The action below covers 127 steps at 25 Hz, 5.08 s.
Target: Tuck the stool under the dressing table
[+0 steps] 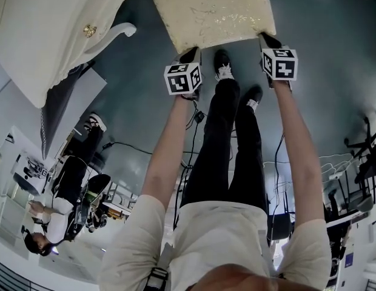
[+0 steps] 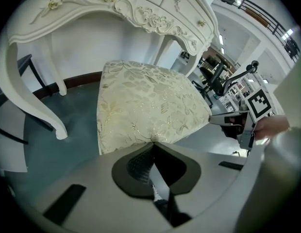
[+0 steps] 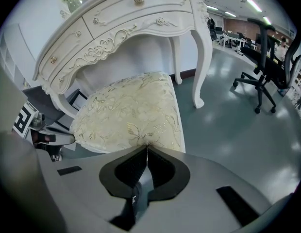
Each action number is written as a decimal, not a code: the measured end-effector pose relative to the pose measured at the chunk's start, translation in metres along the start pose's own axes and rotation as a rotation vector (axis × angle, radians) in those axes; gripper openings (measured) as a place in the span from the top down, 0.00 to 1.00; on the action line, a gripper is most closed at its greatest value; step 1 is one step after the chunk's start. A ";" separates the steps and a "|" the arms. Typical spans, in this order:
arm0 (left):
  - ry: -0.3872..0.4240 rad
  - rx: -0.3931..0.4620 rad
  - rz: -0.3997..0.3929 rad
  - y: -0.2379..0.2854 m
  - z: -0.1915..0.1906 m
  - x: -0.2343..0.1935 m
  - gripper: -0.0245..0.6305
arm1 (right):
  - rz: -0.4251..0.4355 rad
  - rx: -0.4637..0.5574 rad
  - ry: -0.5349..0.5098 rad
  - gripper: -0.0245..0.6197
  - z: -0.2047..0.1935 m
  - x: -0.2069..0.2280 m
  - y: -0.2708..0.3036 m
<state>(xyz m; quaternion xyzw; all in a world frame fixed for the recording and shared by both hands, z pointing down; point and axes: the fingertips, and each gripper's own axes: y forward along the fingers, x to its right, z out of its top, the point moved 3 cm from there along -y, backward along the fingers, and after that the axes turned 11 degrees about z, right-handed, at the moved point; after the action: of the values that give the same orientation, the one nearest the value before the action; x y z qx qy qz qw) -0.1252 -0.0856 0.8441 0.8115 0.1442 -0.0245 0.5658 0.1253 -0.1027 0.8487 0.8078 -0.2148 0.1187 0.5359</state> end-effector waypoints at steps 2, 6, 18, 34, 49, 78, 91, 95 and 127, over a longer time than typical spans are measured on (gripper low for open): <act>0.016 -0.014 -0.008 0.003 0.007 0.002 0.94 | 0.003 -0.005 -0.006 0.89 0.008 0.004 0.001; 0.036 -0.057 -0.018 0.005 0.011 0.003 0.94 | 0.011 -0.025 -0.013 0.89 0.012 0.006 0.003; 0.070 -0.065 0.023 0.015 0.025 0.011 0.94 | 0.033 -0.003 -0.122 0.89 0.032 0.020 0.008; -0.060 -0.044 0.124 0.023 0.066 0.009 0.94 | 0.136 -0.095 -0.172 0.89 0.080 0.032 0.016; -0.140 0.112 0.168 0.047 0.116 -0.007 0.94 | 0.161 -0.034 -0.320 0.89 0.156 0.046 0.050; -0.204 0.360 0.329 0.071 0.180 -0.045 0.94 | 0.126 0.171 -0.457 0.89 0.233 0.043 0.096; -0.215 0.446 0.374 0.082 0.222 -0.064 0.94 | 0.111 0.274 -0.457 0.89 0.276 0.043 0.117; -0.218 0.495 0.396 0.085 0.232 -0.069 0.94 | 0.105 0.297 -0.466 0.89 0.284 0.043 0.119; -0.198 0.561 0.417 0.062 0.254 -0.059 0.94 | 0.177 0.317 -0.523 0.89 0.283 0.010 0.086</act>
<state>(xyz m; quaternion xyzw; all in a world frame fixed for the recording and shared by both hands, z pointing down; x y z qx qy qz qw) -0.1344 -0.3522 0.8219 0.9407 -0.0923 -0.0259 0.3253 0.0824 -0.3925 0.8104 0.8627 -0.3933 -0.0148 0.3176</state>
